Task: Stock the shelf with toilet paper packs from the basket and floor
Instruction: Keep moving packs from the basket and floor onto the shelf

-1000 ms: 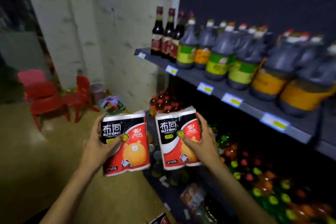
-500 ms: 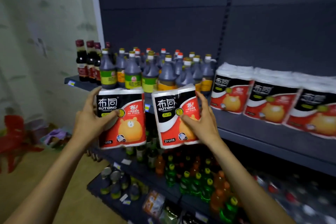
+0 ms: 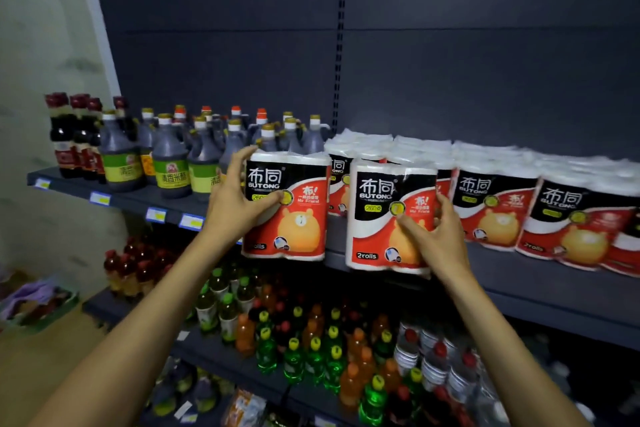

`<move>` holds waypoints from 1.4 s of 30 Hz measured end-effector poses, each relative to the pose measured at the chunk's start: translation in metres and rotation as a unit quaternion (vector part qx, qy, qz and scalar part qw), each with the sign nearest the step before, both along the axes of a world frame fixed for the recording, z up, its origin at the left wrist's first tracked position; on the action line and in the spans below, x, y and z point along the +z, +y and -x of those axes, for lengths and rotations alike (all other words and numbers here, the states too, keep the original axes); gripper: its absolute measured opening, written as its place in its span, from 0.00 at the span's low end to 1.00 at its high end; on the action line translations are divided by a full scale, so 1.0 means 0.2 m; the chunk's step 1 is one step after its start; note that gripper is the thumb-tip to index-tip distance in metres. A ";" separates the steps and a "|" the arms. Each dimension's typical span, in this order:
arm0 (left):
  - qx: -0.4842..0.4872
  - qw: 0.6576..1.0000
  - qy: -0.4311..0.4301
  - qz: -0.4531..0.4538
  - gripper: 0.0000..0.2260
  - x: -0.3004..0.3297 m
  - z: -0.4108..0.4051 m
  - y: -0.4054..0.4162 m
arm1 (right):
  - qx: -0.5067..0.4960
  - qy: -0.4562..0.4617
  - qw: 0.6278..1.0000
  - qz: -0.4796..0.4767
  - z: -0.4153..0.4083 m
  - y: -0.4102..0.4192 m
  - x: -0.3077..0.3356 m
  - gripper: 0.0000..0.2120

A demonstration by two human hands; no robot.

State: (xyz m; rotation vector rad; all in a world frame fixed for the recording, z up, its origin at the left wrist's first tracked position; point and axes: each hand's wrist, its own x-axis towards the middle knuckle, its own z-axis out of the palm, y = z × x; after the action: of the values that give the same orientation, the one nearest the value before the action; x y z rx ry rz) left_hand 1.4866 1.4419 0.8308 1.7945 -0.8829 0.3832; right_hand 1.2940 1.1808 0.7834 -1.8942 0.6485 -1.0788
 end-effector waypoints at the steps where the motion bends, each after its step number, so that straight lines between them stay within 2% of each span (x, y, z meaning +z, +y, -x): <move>1: -0.010 1.000 0.002 0.003 0.34 0.00 0.00 -0.05 | -0.007 -0.003 1.000 -0.008 0.02 -0.03 0.00 0.39; 10: -0.091 0.996 0.013 0.017 0.33 -0.02 -0.17 -0.47 | -0.096 -0.026 0.995 -0.026 0.13 -0.23 -0.02 0.36; 18: -0.137 0.990 0.021 0.011 0.35 -0.10 -0.34 -0.75 | -0.157 -0.055 0.985 -0.046 0.12 -0.34 -0.03 0.40; 24: -0.164 0.986 0.013 -0.026 0.35 -0.16 -0.39 -0.80 | -0.167 -0.059 0.984 -0.038 0.10 -0.35 -0.06 0.38; 37: -0.140 0.990 -0.004 -0.027 0.36 -0.15 -0.40 -0.77 | -0.158 -0.051 0.986 0.008 0.00 -0.30 -0.04 0.36; 42: -0.145 0.988 0.019 -0.051 0.46 -0.11 -0.40 -0.74 | -0.134 -0.048 0.989 0.027 -0.08 -0.29 -0.03 0.38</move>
State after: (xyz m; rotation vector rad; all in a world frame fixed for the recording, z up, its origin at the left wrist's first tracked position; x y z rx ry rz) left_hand 1.5658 1.2942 0.8087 1.7282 -1.1347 0.1184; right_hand 1.3102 1.1233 0.7779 -1.8225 0.8431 -1.3613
